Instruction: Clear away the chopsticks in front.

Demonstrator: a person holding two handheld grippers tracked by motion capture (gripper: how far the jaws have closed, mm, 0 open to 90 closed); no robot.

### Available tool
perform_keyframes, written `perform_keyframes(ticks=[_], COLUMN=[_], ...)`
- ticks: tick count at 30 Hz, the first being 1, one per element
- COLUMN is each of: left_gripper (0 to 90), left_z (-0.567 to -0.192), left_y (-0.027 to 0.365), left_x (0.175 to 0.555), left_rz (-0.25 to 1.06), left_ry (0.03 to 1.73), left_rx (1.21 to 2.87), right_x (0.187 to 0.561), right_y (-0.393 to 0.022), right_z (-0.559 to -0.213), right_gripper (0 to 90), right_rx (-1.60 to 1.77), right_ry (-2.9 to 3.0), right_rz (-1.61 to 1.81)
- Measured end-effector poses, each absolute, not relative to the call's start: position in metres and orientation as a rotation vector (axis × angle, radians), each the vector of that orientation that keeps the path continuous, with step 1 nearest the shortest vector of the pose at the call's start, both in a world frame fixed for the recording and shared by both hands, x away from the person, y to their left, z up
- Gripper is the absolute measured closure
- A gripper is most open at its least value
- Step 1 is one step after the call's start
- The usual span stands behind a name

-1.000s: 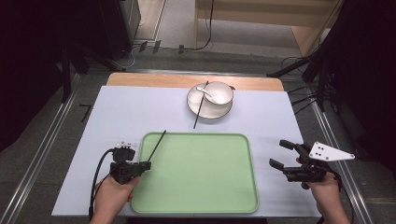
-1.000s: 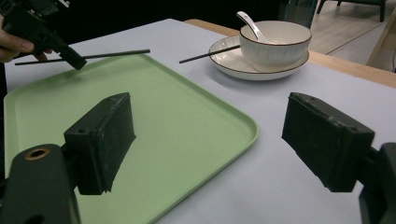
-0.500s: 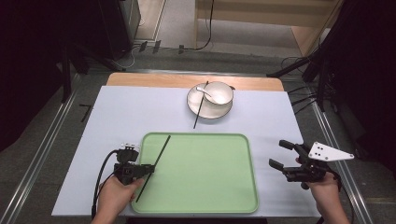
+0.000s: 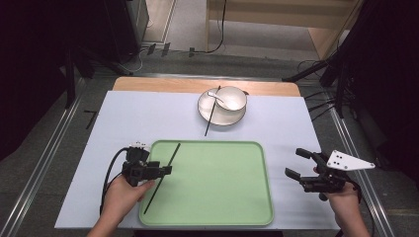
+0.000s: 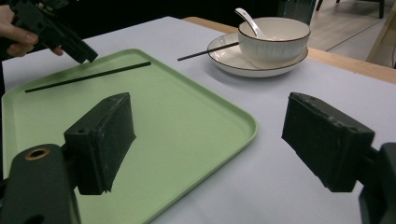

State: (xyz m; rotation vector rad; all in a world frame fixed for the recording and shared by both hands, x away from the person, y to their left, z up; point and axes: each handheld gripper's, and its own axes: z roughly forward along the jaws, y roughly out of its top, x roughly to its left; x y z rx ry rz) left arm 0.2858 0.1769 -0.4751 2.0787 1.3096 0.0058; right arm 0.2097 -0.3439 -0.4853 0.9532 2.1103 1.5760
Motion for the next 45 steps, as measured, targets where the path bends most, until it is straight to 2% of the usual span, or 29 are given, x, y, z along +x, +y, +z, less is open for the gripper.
perform_keyframes(ticks=[8, 16, 30, 36, 45], left_gripper=[36.9, 35.2, 35.2, 36.7, 38.8], left_z=[-0.447, -0.432, -0.436, -0.441, -0.462], left_y=[0.158, 0.123, 0.082, 0.060, 0.034], left_x=[0.324, 0.367, 0.427, 0.449, 0.478], left_rz=[-0.018, -0.016, -0.018, 0.025, 0.027], left_ry=[1.237, 1.153, 1.145, 1.120, 1.157], left_rx=[2.042, 2.098, 2.144, 2.169, 2.182], right_x=[0.210, 0.210, 0.210, 0.210, 0.210], right_y=[-0.345, -0.345, -0.346, -0.347, -0.349], right_z=[-0.486, -0.486, -0.486, -0.486, -0.485], right_gripper=[17.1, 17.1, 17.1, 17.1, 17.1], right_rx=[0.964, 0.963, 0.963, 0.958, 0.959], right_ry=[2.106, 2.103, 2.102, 2.098, 2.090], right_rz=[1.579, 1.579, 1.584, 1.591, 1.601])
